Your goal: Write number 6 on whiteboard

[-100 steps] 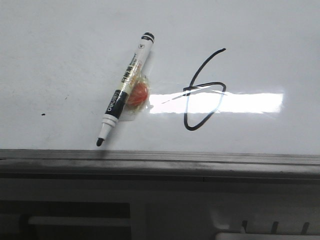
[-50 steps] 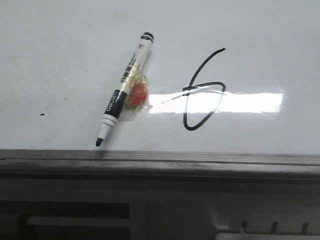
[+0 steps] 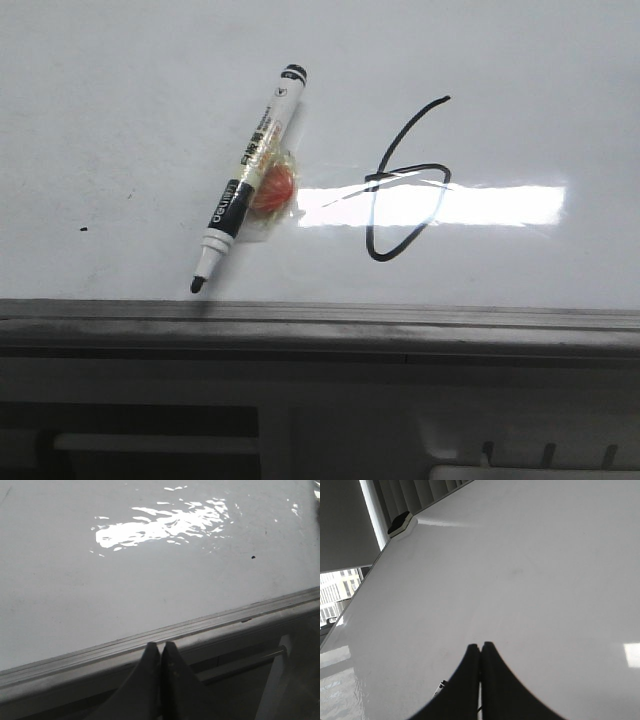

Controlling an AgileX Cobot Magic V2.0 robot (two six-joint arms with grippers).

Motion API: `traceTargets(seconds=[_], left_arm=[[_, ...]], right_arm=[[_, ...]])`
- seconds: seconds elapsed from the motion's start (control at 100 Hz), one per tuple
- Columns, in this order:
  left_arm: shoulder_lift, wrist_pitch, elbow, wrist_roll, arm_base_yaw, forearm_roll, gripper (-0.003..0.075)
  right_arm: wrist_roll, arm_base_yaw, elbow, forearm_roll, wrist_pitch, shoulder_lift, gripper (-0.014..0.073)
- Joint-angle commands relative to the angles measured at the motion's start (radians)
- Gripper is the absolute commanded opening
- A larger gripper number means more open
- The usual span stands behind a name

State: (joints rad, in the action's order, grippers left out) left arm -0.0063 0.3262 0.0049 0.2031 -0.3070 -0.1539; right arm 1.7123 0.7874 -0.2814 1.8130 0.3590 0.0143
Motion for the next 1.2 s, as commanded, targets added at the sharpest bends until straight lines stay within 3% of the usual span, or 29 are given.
traceTargets(seconds=[0.0,0.54,0.69,0.75,0.83,0.89,0.99,1.08,1.19], left_arm=[[-0.029,-0.056,0.044,-0.009,0.004,-0.002,-0.0019],[-0.029,-0.056,0.044,-0.009,0.004,-0.002,-0.0019],[-0.029,-0.056,0.044,-0.009,0.004,-0.002,-0.0019],[-0.029,-0.056,0.044,-0.009,0.004,-0.002,-0.0019],[-0.029,-0.056,0.044,-0.009,0.004,-0.002,-0.0019],[-0.029,-0.056,0.044,-0.009,0.004,-0.002,-0.0019],[-0.029,-0.056,0.044,-0.009,0.004,-0.002,-0.0019],[-0.029,-0.056,0.044,-0.009,0.004,-0.002,-0.0019],[-0.029,-0.056,0.044,-0.009,0.004,-0.002,-0.0019]], right_arm=[[0.012,0.000,-0.022,-0.024,-0.025,-0.010,-0.0065],[0.012,-0.017,0.005,-0.024,-0.003,-0.010,-0.0065],[-0.005,-0.085,0.083,-0.215,-0.051,-0.010,-0.0065],[-0.112,-0.129,0.119,-0.348,-0.067,-0.013,-0.0065],[-0.387,-0.211,0.162,-0.566,-0.096,-0.015,-0.0065],[-0.518,-0.285,0.188,-0.695,-0.115,-0.015,-0.0065],[-0.889,-0.450,0.231,-0.968,-0.180,-0.014,-0.0065],[-1.209,-0.624,0.255,-1.234,-0.322,-0.014,-0.0065],[-1.329,-0.819,0.256,-1.373,-0.586,-0.005,-0.0065]])
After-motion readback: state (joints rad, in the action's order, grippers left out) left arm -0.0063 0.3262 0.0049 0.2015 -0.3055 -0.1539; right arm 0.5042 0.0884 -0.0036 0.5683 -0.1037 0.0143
